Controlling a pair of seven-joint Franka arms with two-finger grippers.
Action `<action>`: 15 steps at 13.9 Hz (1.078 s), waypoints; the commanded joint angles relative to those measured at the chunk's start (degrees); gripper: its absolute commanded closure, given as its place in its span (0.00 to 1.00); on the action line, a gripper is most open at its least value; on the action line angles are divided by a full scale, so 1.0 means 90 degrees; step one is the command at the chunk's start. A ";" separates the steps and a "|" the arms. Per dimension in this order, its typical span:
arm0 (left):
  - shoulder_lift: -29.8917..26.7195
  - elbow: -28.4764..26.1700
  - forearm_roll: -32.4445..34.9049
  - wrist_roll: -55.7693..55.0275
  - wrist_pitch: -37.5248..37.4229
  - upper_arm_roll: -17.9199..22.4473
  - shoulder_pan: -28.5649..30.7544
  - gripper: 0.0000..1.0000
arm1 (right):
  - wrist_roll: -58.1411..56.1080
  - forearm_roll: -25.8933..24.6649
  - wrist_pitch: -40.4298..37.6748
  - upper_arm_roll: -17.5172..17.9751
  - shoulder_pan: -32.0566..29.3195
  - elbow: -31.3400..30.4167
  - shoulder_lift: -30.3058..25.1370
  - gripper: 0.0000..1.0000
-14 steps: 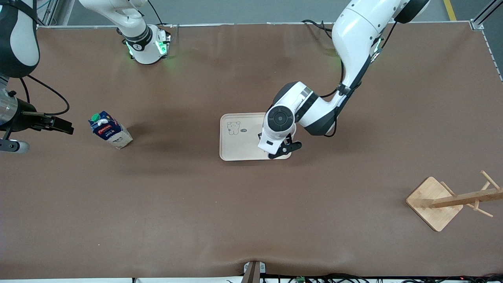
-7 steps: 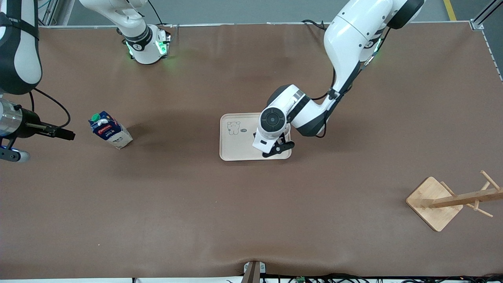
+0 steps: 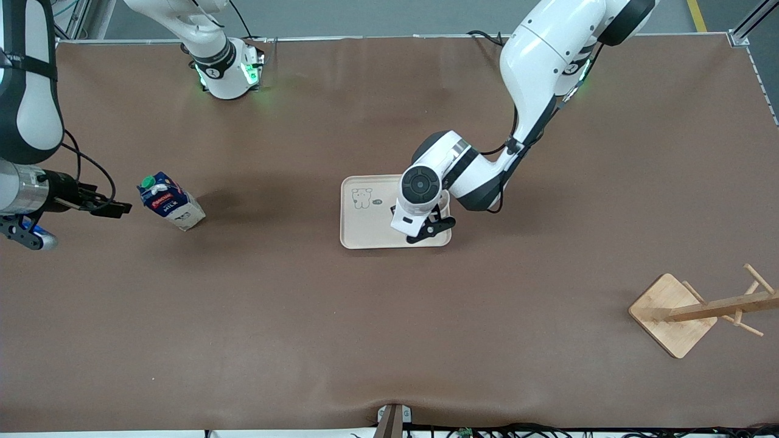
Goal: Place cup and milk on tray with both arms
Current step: 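Release the mug and raise the left gripper while the right gripper grasps the carton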
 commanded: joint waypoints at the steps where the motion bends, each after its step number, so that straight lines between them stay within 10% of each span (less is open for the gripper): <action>1: -0.0096 0.0118 0.0167 -0.0162 -0.0049 0.0035 -0.0032 0.00 | 0.0953 -0.0008 0.0362 0.0100 0.0110 -0.0785 -0.0599 0.00; 15: -0.2235 0.0645 0.0186 0.2337 -0.2167 0.0104 0.2749 0.00 | 0.1219 -0.0018 0.2070 0.0110 0.0169 -0.3031 -0.1440 0.00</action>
